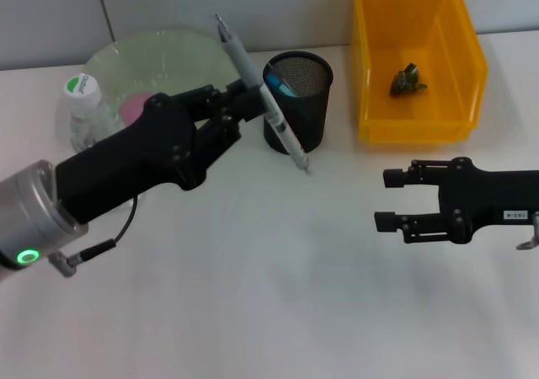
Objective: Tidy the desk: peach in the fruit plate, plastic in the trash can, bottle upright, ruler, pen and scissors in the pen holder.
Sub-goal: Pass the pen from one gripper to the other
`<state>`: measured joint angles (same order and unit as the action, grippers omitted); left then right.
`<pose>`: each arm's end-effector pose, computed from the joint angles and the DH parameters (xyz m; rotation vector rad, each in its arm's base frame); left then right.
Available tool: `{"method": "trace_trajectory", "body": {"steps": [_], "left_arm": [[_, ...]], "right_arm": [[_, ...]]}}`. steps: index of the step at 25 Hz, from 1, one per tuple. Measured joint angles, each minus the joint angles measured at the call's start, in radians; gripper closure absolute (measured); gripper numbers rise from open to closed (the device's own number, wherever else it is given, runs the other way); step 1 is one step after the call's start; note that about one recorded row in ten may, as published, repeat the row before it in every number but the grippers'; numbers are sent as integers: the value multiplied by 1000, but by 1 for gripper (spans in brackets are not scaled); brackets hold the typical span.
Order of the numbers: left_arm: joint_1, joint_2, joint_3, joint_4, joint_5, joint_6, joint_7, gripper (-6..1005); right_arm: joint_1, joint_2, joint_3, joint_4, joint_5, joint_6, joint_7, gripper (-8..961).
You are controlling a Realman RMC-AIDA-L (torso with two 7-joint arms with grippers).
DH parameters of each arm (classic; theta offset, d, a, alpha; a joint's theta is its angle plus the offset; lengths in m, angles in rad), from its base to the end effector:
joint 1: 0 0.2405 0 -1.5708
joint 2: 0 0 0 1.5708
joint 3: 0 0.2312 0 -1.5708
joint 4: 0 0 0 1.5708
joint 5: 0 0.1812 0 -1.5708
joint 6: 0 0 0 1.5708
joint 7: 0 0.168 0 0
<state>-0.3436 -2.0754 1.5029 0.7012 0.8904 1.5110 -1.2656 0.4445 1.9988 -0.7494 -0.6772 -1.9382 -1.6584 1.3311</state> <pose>-0.1305 0.2722 -0.0107 -2.5141 -0.5176 -1.5163 0.2373 0.2831 0.0165 -2.7670 0.5525 0.6806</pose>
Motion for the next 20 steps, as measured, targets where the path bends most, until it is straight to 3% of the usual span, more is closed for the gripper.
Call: {"method": "trace_trajectory", "body": {"steps": [5, 8, 10, 11, 16, 20], "left_arm": [[-3, -4, 56, -105, -138, 49, 48, 871], [-3, -4, 56, -105, -138, 49, 48, 871], [-4, -3, 168, -171, -323, 53, 84, 871], [-4, -3, 168, -171, -323, 53, 84, 871], [1, -4, 288, -201, -465, 49, 120, 871], [11, -5, 482, -244, -714, 45, 178, 871]], "right_arm": [[-1, 21, 7, -4, 13, -15, -63, 203], [-7, 29, 8, -3, 23, -23, -100, 206], [-25, 46, 21, 1, 31, -25, -176, 208], [-28, 49, 29, 8, 33, -27, -198, 209], [-42, 49, 68, 64, 85, -43, -307, 214], [-87, 47, 127, 146, 195, -71, -444, 219]]}}
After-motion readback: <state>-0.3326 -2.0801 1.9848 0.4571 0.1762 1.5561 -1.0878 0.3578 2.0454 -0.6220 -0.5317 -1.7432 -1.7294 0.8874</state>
